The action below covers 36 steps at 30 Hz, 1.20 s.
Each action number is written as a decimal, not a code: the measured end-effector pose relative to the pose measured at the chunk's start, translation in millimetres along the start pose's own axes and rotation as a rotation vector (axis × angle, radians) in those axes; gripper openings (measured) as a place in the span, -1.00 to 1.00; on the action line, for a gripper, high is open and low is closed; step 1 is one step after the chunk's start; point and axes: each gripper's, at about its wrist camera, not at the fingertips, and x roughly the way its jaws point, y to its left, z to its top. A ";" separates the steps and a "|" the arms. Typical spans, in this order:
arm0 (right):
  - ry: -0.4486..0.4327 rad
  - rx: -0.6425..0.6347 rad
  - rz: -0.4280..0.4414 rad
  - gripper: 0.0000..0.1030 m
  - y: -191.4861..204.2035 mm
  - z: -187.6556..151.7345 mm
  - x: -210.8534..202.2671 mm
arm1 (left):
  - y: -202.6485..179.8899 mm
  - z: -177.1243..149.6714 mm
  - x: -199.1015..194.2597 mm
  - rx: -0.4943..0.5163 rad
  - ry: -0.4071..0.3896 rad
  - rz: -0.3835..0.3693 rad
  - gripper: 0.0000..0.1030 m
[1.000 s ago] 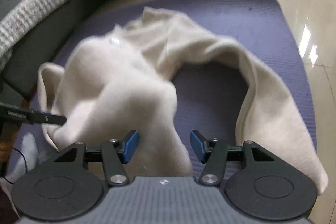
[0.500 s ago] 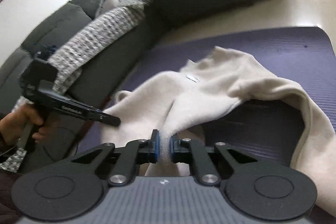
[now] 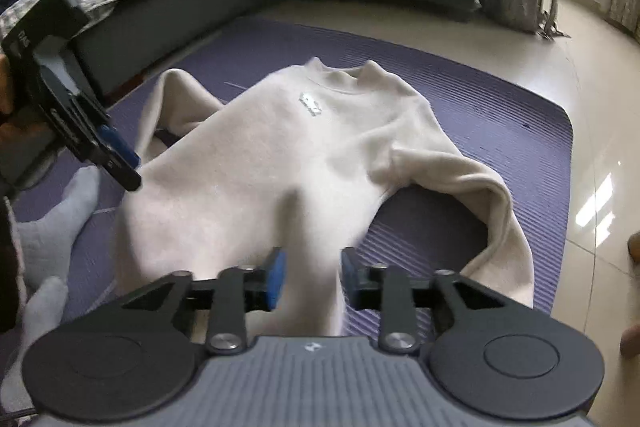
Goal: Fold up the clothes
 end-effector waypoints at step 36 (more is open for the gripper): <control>-0.003 0.444 -0.280 0.01 -77.5 -8.3 90.5 | 204.6 9.9 -33.5 -0.529 -0.284 1.006 -0.79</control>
